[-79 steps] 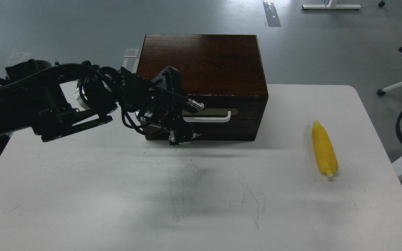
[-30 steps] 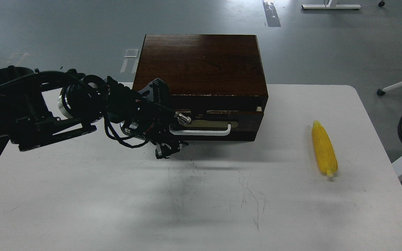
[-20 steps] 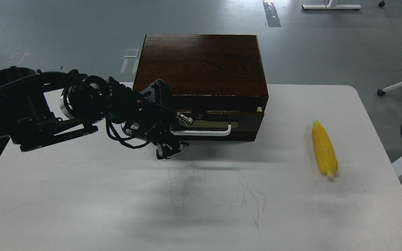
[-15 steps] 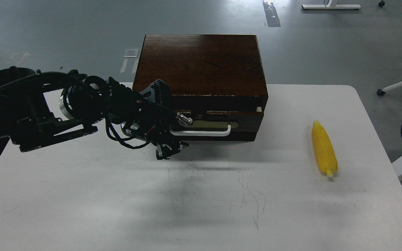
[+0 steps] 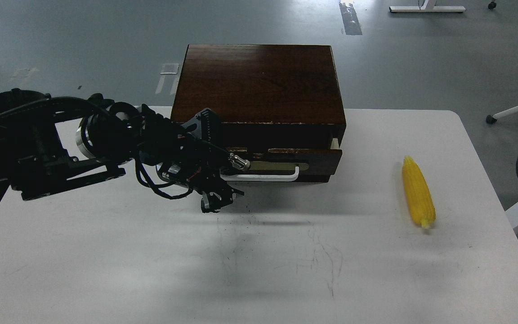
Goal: Put corn in drawer with both arms
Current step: 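Pull the drawer handle toward the robot with the left hand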
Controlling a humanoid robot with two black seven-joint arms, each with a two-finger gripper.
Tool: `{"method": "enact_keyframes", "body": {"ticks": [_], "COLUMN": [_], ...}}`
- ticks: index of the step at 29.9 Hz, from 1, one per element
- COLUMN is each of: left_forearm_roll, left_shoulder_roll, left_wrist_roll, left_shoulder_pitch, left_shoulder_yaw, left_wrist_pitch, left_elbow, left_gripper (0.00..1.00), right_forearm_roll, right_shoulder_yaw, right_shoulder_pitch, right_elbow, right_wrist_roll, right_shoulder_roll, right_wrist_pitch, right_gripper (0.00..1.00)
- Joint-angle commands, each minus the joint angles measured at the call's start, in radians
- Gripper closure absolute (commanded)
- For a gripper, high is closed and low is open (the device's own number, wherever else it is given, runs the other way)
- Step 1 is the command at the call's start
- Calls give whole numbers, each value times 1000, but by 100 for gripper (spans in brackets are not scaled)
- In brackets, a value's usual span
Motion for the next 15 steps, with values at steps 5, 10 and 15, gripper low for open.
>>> {"method": "enact_keyframes", "body": {"ticks": [5, 10, 15], "left_forearm_roll": [0, 0, -2], "left_shoulder_roll": [10, 10, 9], "left_wrist_roll": [0, 0, 0], "left_shoulder_pitch": [3, 1, 0], "left_shoulder_yaw": [0, 0, -1], "left_wrist_pitch": [-21, -22, -32], "left_elbow": [-46, -49, -48], "left_gripper": [58, 58, 35], "right_forearm_roll": [0, 0, 0], "right_shoulder_yaw": [0, 0, -2], "right_shoulder_pitch": [3, 3, 2], "right_elbow": [0, 0, 0], "right_wrist_roll": [0, 0, 0], "right_shoulder_roll": [0, 0, 0], "right_wrist_pitch": [0, 0, 0], "right_gripper": [0, 0, 0]}}
